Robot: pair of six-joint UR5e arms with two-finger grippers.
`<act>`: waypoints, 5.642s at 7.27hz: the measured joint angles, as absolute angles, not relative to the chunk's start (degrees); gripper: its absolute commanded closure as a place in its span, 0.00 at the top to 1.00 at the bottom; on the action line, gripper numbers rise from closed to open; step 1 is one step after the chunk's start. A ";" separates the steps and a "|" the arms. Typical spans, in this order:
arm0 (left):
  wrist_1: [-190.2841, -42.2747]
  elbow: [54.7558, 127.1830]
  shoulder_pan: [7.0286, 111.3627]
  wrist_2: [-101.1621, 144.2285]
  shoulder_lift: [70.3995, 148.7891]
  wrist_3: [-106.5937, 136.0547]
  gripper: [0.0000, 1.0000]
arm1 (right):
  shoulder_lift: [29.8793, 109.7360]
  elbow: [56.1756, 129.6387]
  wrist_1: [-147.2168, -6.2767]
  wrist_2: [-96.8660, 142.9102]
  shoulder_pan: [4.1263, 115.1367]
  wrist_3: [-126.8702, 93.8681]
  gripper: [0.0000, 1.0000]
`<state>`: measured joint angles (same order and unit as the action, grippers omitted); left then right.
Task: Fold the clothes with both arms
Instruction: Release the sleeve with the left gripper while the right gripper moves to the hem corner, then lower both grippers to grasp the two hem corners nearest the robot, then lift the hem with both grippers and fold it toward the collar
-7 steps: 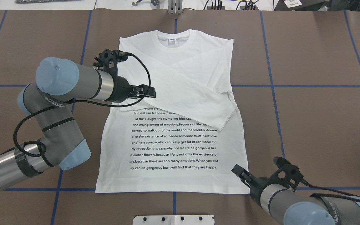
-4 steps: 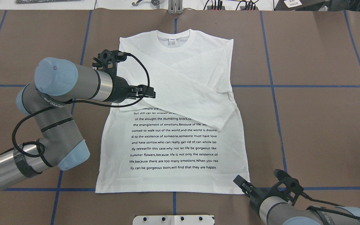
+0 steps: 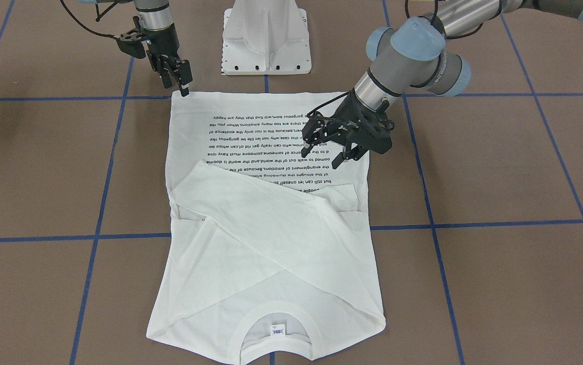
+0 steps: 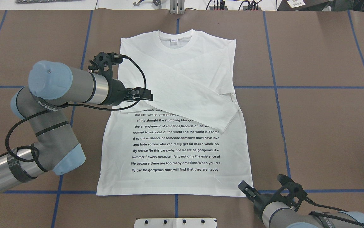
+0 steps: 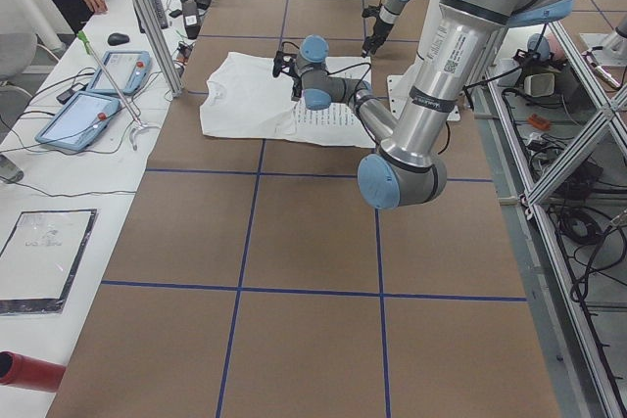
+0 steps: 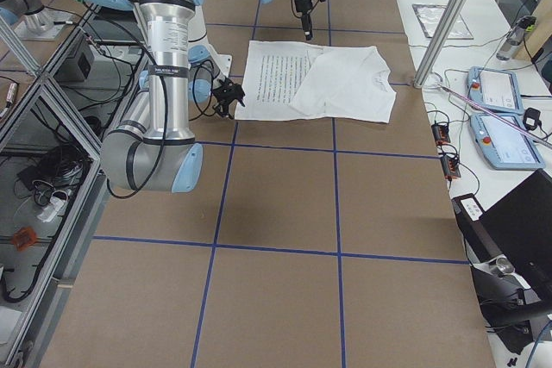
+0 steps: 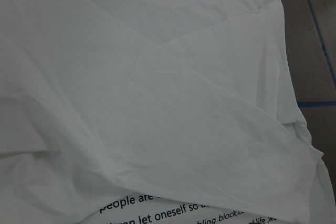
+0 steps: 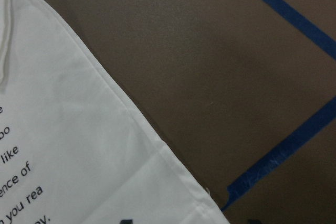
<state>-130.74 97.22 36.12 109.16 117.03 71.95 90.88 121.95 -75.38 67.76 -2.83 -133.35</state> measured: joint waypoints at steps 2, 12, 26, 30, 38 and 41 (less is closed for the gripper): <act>-130.78 97.60 36.12 109.16 116.76 71.98 0.86 | 90.82 121.54 -75.41 67.84 -2.91 -133.33 0.73; -130.69 98.07 36.12 109.20 116.72 73.54 0.86 | 90.34 121.69 -75.20 68.08 -2.71 -133.25 0.00; -115.20 116.20 11.02 89.57 92.50 107.62 0.75 | 90.34 122.88 -75.23 68.41 -2.31 -132.97 0.00; -114.99 116.30 9.07 89.56 92.17 108.55 0.59 | 90.22 123.41 -75.23 68.38 -1.94 -132.98 0.00; -109.40 121.95 8.21 90.16 92.26 108.74 0.00 | 90.44 123.99 -75.23 68.38 -1.70 -133.07 0.00; -108.98 124.36 7.98 90.55 92.56 108.77 0.00 | 92.55 127.36 -75.29 68.49 -1.61 -133.10 0.00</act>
<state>-108.98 124.36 7.98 90.55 92.56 108.77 92.55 127.36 -75.29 68.49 -1.61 -133.10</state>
